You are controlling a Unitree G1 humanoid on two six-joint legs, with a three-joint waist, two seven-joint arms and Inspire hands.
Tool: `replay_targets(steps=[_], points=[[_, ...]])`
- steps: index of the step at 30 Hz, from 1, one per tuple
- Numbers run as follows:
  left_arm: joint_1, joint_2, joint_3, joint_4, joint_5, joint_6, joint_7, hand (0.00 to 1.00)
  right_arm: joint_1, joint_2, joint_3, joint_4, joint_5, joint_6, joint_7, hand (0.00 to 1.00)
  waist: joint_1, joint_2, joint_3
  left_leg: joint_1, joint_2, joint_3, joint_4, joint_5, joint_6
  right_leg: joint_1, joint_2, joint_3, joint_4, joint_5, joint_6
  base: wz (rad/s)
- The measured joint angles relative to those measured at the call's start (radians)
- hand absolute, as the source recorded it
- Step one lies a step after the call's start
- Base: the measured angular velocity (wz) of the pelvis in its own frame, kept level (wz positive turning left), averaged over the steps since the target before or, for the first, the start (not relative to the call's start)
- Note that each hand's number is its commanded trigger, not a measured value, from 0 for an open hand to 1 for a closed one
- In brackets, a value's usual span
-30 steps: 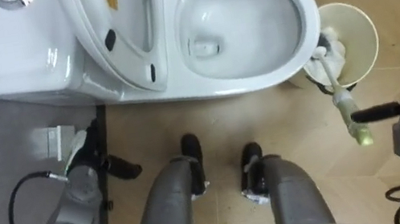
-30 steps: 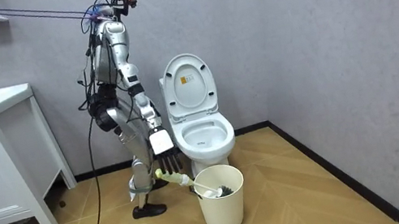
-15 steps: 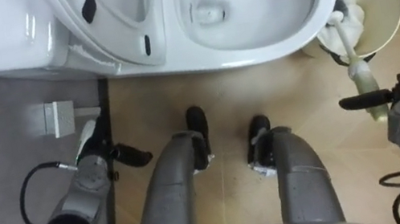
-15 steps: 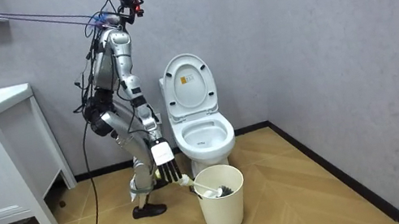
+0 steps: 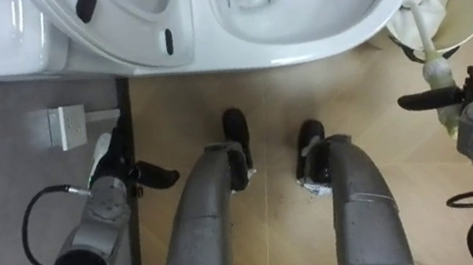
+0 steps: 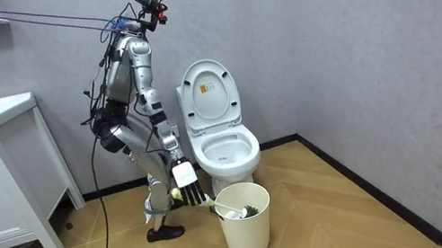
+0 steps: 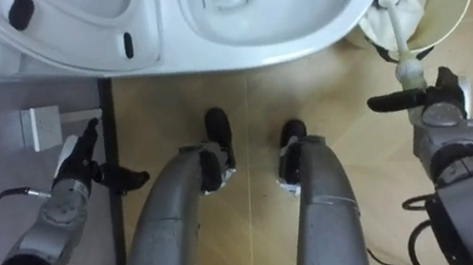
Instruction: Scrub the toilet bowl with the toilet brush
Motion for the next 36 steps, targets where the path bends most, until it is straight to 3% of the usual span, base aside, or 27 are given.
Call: replay_targets(steps=[8, 12, 13, 14, 15, 36], points=[[0.000, 0.005, 0.000, -0.017, 0.003, 0.000, 0.024, 0.00, -0.003, -0.024, 0.001, -0.003, -0.010, 0.003, 0.020, 0.00, 0.008, 0.014, -0.0006, -0.041, -0.010, -0.005, 0.017, 0.000, 0.001, -0.044, -0.013, 0.000, 0.037, -0.011, 0.000, 0.04], [0.011, 0.022, 0.000, -0.056, 0.005, 0.007, 0.029, 0.00, -0.003, -0.033, 0.001, -0.003, -0.067, 0.004, 0.019, 0.00, 0.013, 0.015, -0.0001, -0.093, -0.012, -0.005, 0.052, -0.001, 0.001, -0.099, -0.020, 0.007, 0.080, -0.020, -0.006, 0.06], [0.011, 0.023, 0.000, -0.064, 0.002, 0.007, 0.029, 0.00, -0.002, -0.036, 0.006, 0.001, -0.083, 0.005, 0.018, 0.10, 0.017, 0.016, -0.0004, -0.105, -0.013, -0.005, 0.055, 0.000, 0.001, -0.112, -0.024, 0.006, 0.091, -0.022, -0.008, 0.07], [0.011, 0.023, 0.000, -0.069, 0.001, 0.007, 0.029, 0.00, -0.002, -0.039, 0.012, 0.002, -0.090, 0.005, 0.018, 0.89, 0.019, 0.020, 0.0004, -0.109, -0.013, -0.007, 0.060, 0.000, 0.001, -0.114, -0.024, 0.005, 0.094, -0.023, -0.009, 0.06], [0.011, 0.023, -0.006, -0.076, 0.001, 0.007, 0.028, 0.00, -0.001, -0.044, 0.029, 0.007, -0.097, 0.005, 0.017, 1.00, 0.021, 0.023, 0.0002, -0.115, -0.013, -0.010, 0.065, -0.001, 0.001, -0.117, -0.025, 0.003, 0.100, -0.025, -0.010, 0.07], [0.060, 0.023, -0.006, -0.116, 0.001, 0.007, 0.019, 0.00, 0.011, -0.044, 0.041, 0.058, -0.088, 0.035, 0.045, 1.00, 0.031, 0.025, -0.0005, -0.106, -0.009, -0.024, 0.077, 0.000, -0.006, -0.099, -0.016, -0.007, 0.102, -0.026, -0.013, 0.00]])
